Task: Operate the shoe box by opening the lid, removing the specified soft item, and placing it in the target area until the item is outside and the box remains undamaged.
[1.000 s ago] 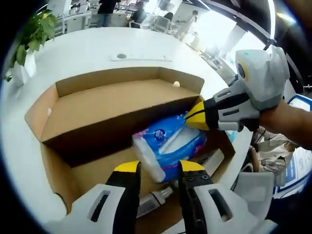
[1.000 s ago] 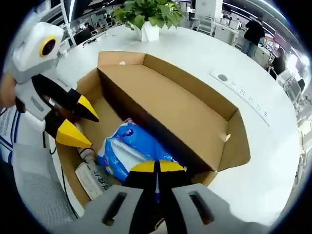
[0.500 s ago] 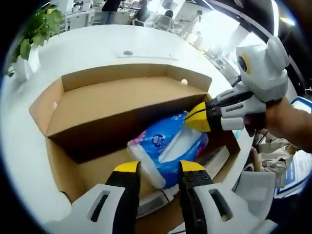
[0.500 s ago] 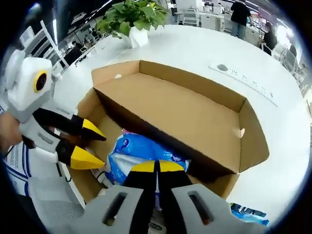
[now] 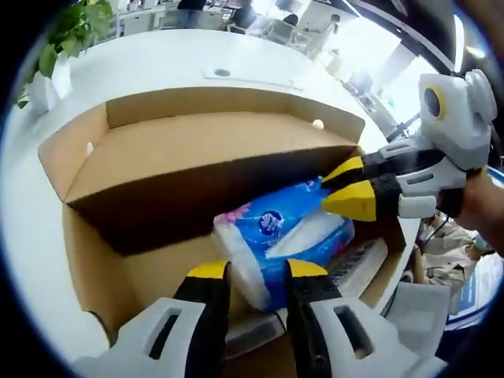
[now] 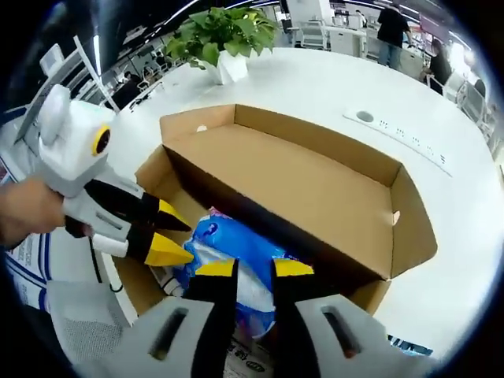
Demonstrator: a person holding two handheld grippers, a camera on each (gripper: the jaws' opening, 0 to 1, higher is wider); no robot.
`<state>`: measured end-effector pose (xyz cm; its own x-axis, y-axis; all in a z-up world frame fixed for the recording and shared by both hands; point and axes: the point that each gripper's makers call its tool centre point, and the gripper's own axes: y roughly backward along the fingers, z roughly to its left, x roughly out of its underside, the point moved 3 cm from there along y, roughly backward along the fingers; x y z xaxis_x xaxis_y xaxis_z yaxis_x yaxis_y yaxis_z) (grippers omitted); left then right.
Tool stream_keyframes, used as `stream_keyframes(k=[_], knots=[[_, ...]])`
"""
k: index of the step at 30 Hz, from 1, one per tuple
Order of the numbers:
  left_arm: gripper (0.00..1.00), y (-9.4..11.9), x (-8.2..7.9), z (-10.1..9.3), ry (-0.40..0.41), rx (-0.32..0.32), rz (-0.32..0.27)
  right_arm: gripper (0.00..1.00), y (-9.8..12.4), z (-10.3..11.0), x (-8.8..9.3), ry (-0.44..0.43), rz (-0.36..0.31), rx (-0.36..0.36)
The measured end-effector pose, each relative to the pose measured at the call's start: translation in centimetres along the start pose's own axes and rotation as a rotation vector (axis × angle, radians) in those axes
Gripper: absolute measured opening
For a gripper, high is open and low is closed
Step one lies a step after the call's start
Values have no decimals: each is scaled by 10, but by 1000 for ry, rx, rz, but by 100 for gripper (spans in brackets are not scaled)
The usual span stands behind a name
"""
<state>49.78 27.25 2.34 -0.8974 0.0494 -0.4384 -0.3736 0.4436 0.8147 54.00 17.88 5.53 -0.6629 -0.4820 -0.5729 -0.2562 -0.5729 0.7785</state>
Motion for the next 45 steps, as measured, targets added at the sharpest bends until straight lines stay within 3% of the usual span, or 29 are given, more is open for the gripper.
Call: stream_keyframes(k=[1,4,9,16,21,28,39,45], knots=[[25,0,0,-1,19,6,-5,33,3,1,-2,-2,-10,0],[26,1,0,-2,22,10,-9,29,17,-3,-5,-30,-34,7],[25,7,-2,-2,44,22,-22,24,21,-15,12,-51,8,47],[24,11,-13,-3,38,13,-53,16,17,-24,30,-117,70,88],[25,0,-8,-3,34,6,-9,17,10,-25,34,-144,91,103],[25,-6,-4,1,46,-3,1,15,1,-27,38,-154,105,105],[13,-8,-1,3,43,-15,17,8,3,-29,38,-128,108,105],[4,-8,-1,3,50,-5,-2,1,0,-25,41,-111,114,100]])
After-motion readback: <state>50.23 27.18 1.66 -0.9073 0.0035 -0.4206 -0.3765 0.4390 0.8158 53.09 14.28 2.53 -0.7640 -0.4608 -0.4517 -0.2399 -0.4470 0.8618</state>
